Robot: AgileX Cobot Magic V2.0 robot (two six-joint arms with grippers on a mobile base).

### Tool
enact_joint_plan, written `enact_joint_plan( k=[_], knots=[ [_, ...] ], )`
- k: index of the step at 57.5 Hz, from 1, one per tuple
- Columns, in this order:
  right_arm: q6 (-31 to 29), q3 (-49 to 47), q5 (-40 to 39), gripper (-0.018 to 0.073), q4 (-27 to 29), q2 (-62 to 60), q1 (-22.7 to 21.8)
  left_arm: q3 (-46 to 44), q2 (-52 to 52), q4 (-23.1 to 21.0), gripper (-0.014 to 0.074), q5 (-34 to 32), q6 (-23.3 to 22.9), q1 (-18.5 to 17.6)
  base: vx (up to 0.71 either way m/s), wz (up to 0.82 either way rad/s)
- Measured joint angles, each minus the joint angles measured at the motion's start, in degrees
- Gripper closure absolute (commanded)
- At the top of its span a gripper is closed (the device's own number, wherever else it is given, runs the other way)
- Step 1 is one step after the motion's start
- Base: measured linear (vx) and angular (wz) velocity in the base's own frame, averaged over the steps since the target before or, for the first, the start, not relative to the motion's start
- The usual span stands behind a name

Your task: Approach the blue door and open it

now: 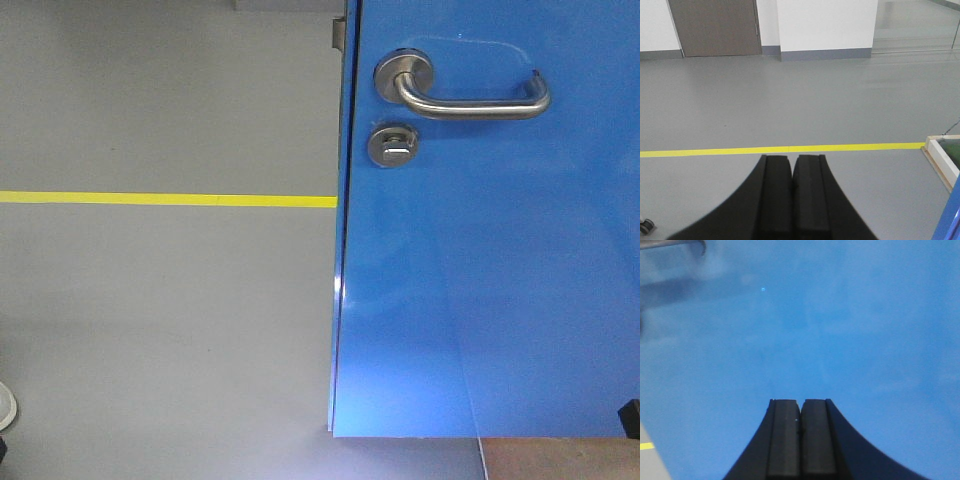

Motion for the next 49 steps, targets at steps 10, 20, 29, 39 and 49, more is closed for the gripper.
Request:
enact_joint_plan(
  k=[10,20,29,39,49],
  knots=[
    [0.0,0.0,-0.6,0.0547,-1.6,0.0,-0.2,0.0,0.0,0.0,0.0524,0.0,0.0,0.0,0.00,0.00],
    [0.0,0.0,-0.6,0.0547,-1.6,0.0,-0.2,0.0,0.0,0.0,0.0524,0.0,0.0,0.0,0.00,0.00],
    [0.0,0.0,-0.6,0.0547,-1.6,0.0,-0.3,0.0,0.0,0.0,0.0524,0.0,0.0,0.0,0.00,0.00],
    [0.0,0.0,-0.6,0.0547,-1.7,0.0,-0.4,0.0,0.0,0.0,0.0524,0.0,0.0,0.0,0.00,0.00],
    [0.0,0.0,-0.6,0.0547,-1.7,0.0,-0.4,0.0,0.0,0.0,0.0524,0.0,0.0,0.0,0.00,0.00]
  ],
)
